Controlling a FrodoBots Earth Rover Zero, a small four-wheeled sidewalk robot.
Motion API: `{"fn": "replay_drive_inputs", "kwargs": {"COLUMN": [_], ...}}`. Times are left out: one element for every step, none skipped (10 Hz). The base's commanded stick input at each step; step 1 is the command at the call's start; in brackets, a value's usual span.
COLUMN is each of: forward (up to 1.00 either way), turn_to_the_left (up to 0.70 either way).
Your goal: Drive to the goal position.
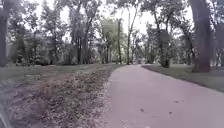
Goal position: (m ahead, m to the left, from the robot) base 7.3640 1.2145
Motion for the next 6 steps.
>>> {"fn": "replay_drive_inputs", "kwargs": {"forward": [0.68, 0.68, 0.69, 0.68, 0.68, 0.69], "turn_to_the_left": [-0.14, -0.13, -0.03, 0.0, 0.0, 0.0]}}
